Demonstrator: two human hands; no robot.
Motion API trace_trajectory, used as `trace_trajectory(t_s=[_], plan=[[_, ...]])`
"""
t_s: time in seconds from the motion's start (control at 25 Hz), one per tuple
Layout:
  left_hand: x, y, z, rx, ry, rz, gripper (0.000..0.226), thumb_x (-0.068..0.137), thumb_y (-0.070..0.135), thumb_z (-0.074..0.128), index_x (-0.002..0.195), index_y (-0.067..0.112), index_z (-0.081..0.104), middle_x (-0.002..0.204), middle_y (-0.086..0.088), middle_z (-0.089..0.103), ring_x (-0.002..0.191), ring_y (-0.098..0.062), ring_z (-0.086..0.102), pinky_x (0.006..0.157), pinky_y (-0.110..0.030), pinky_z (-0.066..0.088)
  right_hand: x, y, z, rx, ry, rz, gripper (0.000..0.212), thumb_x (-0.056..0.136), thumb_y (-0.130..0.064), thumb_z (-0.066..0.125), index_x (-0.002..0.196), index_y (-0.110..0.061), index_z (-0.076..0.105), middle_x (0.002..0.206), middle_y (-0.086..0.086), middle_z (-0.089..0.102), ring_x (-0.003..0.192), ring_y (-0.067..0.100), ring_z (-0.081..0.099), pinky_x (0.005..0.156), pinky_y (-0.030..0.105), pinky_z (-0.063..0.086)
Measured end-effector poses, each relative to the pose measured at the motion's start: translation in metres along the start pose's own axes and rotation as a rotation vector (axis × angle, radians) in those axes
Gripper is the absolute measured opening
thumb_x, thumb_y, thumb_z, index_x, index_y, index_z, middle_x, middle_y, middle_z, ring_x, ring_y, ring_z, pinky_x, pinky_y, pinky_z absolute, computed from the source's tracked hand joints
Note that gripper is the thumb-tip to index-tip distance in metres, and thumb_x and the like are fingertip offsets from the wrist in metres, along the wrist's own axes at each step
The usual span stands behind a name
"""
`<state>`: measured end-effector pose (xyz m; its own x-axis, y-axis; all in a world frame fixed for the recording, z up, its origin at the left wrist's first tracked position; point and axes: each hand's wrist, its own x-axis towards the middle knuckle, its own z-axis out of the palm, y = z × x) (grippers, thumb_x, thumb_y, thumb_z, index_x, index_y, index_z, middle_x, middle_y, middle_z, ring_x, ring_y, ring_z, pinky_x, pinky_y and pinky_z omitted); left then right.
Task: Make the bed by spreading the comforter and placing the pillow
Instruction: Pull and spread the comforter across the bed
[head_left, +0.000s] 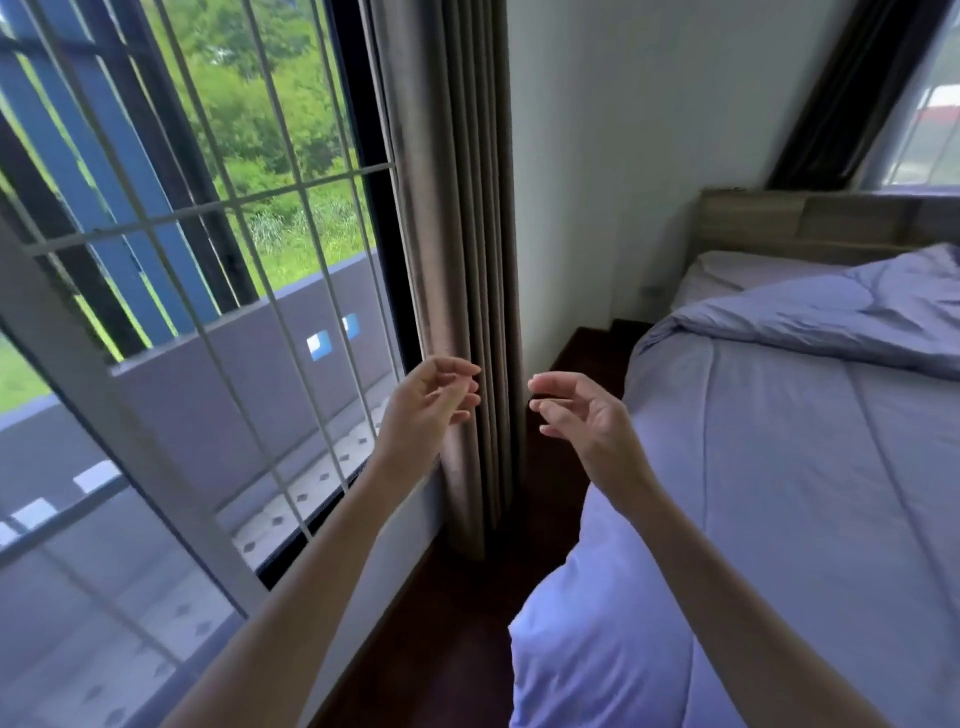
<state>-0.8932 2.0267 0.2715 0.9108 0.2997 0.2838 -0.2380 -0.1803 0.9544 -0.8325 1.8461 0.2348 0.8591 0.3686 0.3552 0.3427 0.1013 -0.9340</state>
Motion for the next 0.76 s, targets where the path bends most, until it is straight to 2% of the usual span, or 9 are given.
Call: trace_trajectory(t_s=[0.16, 0.28, 0.4, 0.56, 0.76], plan=[[0.059, -0.024, -0.017, -0.045, -0.075, 0.006, 0.019, 0.096, 0.008, 0.046, 0.094, 0.019, 0.062, 0.085, 0.000, 0.063, 0.081, -0.014, 0.064, 0.080, -0.035, 0.052, 0.061, 0.031, 0.020, 0.008, 0.061, 0.028, 0.035, 0.092, -0.007, 0.055, 0.125, -0.019, 0.058, 0.122, -0.005, 0.064, 0.109, 0.009, 0.063, 0.087, 0.030, 0.055], [0.125, -0.043, -0.035, -0.039, -0.151, 0.046, 0.021, 0.096, 0.010, 0.047, 0.094, 0.023, 0.064, 0.086, 0.004, 0.065, 0.081, -0.010, 0.065, 0.078, -0.033, 0.053, 0.112, 0.052, 0.035, -0.004, 0.124, 0.029, 0.037, 0.091, -0.014, 0.057, 0.126, -0.024, 0.056, 0.125, -0.008, 0.062, 0.113, 0.006, 0.061, 0.088, 0.030, 0.055], [0.195, -0.054, -0.051, -0.060, -0.238, 0.077, 0.022, 0.096, 0.011, 0.048, 0.097, 0.026, 0.064, 0.088, 0.006, 0.066, 0.082, -0.008, 0.066, 0.074, -0.024, 0.051, 0.164, 0.065, 0.046, -0.027, 0.219, 0.012, 0.034, 0.091, -0.020, 0.058, 0.124, -0.028, 0.057, 0.124, -0.009, 0.063, 0.113, 0.006, 0.061, 0.087, 0.032, 0.055], [0.270, -0.066, -0.052, -0.084, -0.335, 0.063, 0.022, 0.097, 0.010, 0.047, 0.099, 0.023, 0.064, 0.088, 0.006, 0.066, 0.083, -0.008, 0.065, 0.080, -0.029, 0.052, 0.213, 0.084, 0.051, 0.002, 0.409, 0.035, 0.027, 0.092, -0.014, 0.057, 0.114, -0.030, 0.063, 0.120, -0.006, 0.066, 0.110, 0.010, 0.063, 0.087, 0.036, 0.055], [0.326, -0.094, -0.024, -0.088, -0.519, 0.028, 0.021, 0.097, 0.010, 0.047, 0.102, 0.021, 0.063, 0.090, 0.008, 0.066, 0.080, 0.000, 0.066, 0.078, -0.024, 0.051, 0.244, 0.111, 0.029, -0.029, 0.575, 0.096, 0.026, 0.089, -0.015, 0.059, 0.102, -0.037, 0.065, 0.110, -0.009, 0.069, 0.106, 0.010, 0.063, 0.074, 0.029, 0.053]])
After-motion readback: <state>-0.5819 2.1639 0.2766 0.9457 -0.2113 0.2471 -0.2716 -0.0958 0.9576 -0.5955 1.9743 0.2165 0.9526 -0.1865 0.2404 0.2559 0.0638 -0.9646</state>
